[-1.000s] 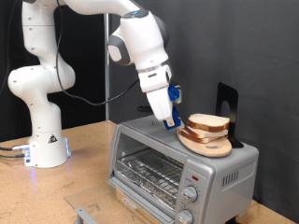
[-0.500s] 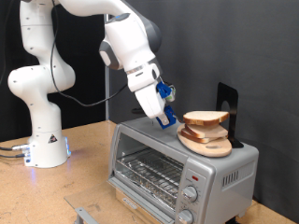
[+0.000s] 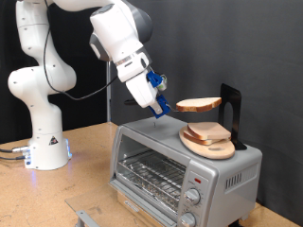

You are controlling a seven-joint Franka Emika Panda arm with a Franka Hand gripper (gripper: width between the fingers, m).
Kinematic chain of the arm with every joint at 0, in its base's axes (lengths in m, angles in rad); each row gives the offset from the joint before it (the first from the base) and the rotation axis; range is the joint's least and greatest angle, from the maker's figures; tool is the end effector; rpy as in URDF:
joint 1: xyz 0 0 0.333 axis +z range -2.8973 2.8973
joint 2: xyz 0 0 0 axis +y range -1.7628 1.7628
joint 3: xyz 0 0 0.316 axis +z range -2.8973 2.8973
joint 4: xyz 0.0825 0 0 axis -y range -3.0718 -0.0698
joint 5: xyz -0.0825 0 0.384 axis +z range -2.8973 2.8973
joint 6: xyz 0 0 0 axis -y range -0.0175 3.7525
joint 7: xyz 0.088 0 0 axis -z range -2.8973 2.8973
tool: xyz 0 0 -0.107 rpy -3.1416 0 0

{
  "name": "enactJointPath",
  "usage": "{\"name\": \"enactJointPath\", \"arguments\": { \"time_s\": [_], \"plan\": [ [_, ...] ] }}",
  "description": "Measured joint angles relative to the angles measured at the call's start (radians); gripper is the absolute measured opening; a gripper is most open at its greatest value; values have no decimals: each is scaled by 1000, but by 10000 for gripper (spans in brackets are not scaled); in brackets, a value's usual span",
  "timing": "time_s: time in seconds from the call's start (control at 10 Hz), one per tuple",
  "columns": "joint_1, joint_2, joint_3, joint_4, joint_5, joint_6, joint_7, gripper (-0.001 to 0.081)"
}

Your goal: Make a piece of toast with the oven

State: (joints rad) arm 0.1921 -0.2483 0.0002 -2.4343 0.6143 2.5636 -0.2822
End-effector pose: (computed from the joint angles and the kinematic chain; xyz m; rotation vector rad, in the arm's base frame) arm 0.4759 0.0837 0.4360 -2.6848 -0.0235 -0.5255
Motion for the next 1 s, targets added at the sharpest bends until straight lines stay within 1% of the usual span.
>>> {"name": "enactJointPath", "arguments": {
  "time_s": [0.1, 0.2, 0.3, 0.4, 0.6, 0.8, 1.0],
  "plan": [
    [0, 4, 0, -3, 6, 10, -8, 389],
    [0, 0, -7, -15, 29, 7, -39, 389],
    [0, -14, -26, -35, 58, -12, -90, 389],
    [-2, -38, -54, -59, 73, -50, -135, 389],
    [-15, -97, -112, -105, 86, -112, -203, 389],
    [-33, -154, -163, -150, 90, -127, -251, 389],
    [-74, -204, -195, -193, 67, -135, -262, 389]
  ]
}}
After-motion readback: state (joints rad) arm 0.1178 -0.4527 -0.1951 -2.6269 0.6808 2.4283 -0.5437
